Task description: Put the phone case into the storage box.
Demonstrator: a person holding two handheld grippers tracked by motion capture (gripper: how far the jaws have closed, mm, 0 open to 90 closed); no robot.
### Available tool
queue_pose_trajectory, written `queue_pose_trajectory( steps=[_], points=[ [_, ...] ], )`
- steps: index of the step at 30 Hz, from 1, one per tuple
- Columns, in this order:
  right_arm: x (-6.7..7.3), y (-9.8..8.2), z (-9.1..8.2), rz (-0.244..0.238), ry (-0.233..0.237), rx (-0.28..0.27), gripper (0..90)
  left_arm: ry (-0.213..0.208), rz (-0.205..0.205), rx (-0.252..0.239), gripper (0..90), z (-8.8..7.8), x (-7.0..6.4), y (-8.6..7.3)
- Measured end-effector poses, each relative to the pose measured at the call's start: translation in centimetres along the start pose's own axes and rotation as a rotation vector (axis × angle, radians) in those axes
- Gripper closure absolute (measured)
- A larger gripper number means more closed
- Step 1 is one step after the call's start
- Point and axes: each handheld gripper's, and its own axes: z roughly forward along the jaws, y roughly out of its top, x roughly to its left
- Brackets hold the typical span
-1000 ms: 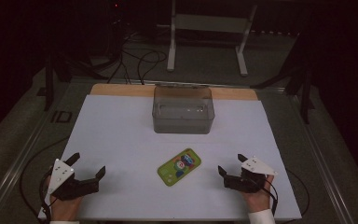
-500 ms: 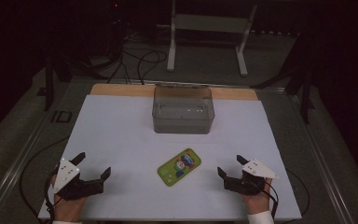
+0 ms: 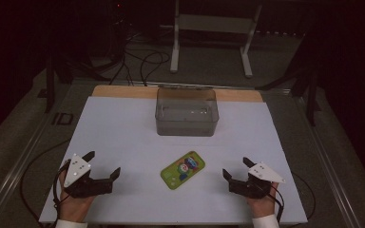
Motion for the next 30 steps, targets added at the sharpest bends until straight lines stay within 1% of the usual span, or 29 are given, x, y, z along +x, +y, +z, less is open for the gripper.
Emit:
queue_pose_trajectory(
  steps=[6, 8, 12, 13, 17, 21, 23, 24, 25, 30],
  points=[
    [0.1, 0.0, 0.0, 0.004, -0.003, -0.007, 11.5, -0.020, 0.026, 0.011, 0.0, 0.9, -0.8, 1.0],
    [0.1, 0.0, 0.0, -0.005, -0.004, -0.007, 11.5, -0.024, 0.024, 0.011, 0.0, 1.2, -0.9, 1.2],
    [0.1, 0.0, 0.0, -0.002, -0.004, -0.006, 11.5, -0.031, 0.021, 0.024, 0.1, 1.6, -1.1, 1.6],
    [0.1, 0.0, 0.0, 0.000, -0.002, -0.005, 11.5, -0.025, 0.026, 0.048, 0.1, 2.1, -1.3, 1.8],
    [0.1, 0.0, 0.0, 0.003, -0.002, -0.004, 11.5, -0.046, 0.035, 0.065, 0.1, 2.9, -1.7, 2.3],
    [0.1, 0.0, 0.0, 0.006, -0.001, -0.002, 11.6, -0.066, 0.056, 0.085, 0.0, 3.7, -2.2, 2.7],
    [0.1, 0.0, 0.0, 0.006, 0.000, -0.002, 11.6, -0.066, 0.056, 0.085, 0.0, 3.7, -2.2, 2.7],
    [0.1, 0.0, 0.1, 0.014, 0.008, 0.000, 11.6, -0.082, 0.065, 0.099, 0.0, 4.3, -2.5, 3.0],
    [0.1, 0.0, 0.1, 0.014, 0.008, 0.000, 11.6, -0.089, 0.068, 0.103, 0.0, 4.5, -2.6, 3.1],
    [0.0, 0.0, 0.0, 0.019, 0.006, -0.001, 11.6, -0.105, 0.082, 0.123, 0.0, 5.4, -3.3, 3.4]
  ],
)
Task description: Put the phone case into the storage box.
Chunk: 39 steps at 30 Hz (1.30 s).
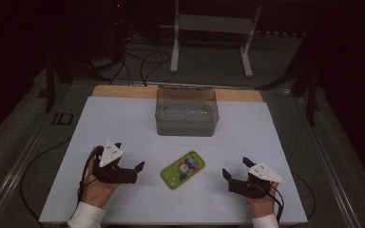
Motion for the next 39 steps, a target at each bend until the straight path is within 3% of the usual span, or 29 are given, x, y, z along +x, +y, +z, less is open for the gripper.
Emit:
queue_pose_trajectory(
  steps=[14, 39],
  points=[
    [0.0, 0.0, 0.0, 0.000, 0.000, 0.001, 11.6, -0.061, 0.019, 0.068, 0.0, 2.3, -1.4, 1.6],
    [-0.1, 0.0, 0.1, 0.005, 0.006, 0.003, 11.8, -0.113, 0.096, 0.167, 0.0, 5.7, -3.8, 3.1]
  ],
)
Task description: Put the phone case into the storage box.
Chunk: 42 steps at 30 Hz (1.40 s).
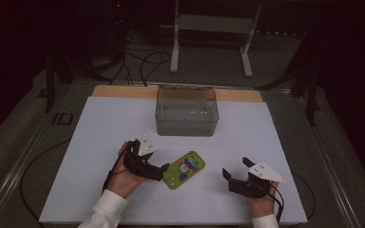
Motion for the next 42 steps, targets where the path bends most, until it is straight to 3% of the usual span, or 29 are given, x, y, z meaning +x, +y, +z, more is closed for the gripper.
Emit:
queue_pose_trajectory(
  steps=[21, 42],
  points=[
    [0.0, 0.0, 0.1, 0.005, 0.007, 0.004, 11.9, -0.060, 0.051, 0.058, 0.0, 2.8, -1.8, 1.7],
    [0.0, 0.0, 0.0, 0.008, 0.006, 0.005, 11.9, -0.095, 0.071, 0.177, 0.3, 5.9, -3.5, 2.7]
  ],
)
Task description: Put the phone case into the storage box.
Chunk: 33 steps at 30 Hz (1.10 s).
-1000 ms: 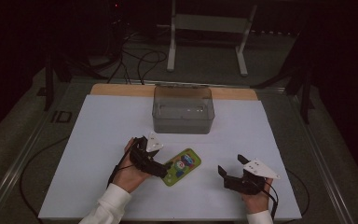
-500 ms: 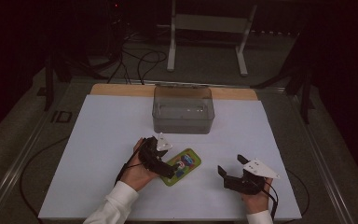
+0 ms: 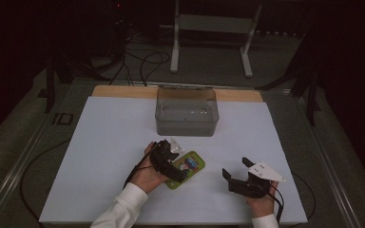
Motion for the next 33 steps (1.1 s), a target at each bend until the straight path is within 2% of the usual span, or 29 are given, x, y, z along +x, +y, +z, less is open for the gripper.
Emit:
queue_pose_trajectory(
  steps=[10, 18, 29, 33],
  points=[
    [0.0, 0.0, 0.0, 0.000, 0.000, -0.002, 11.9, -0.019, 0.001, 0.057, 2.3, 1.3, -0.7, 0.2],
    [-0.1, 0.0, -0.1, 0.000, 0.001, -0.003, 11.8, -0.022, 0.021, 0.103, 4.3, 2.1, -1.2, 0.2],
    [-0.1, 0.0, -0.1, 0.004, -0.001, -0.002, 11.8, -0.035, 0.011, 0.160, 7.7, 2.6, -1.4, -0.6],
    [-0.1, 0.0, -0.1, 0.005, -0.002, -0.002, 11.8, -0.028, 0.005, 0.192, 9.0, 2.8, -1.3, -0.9]
  ],
)
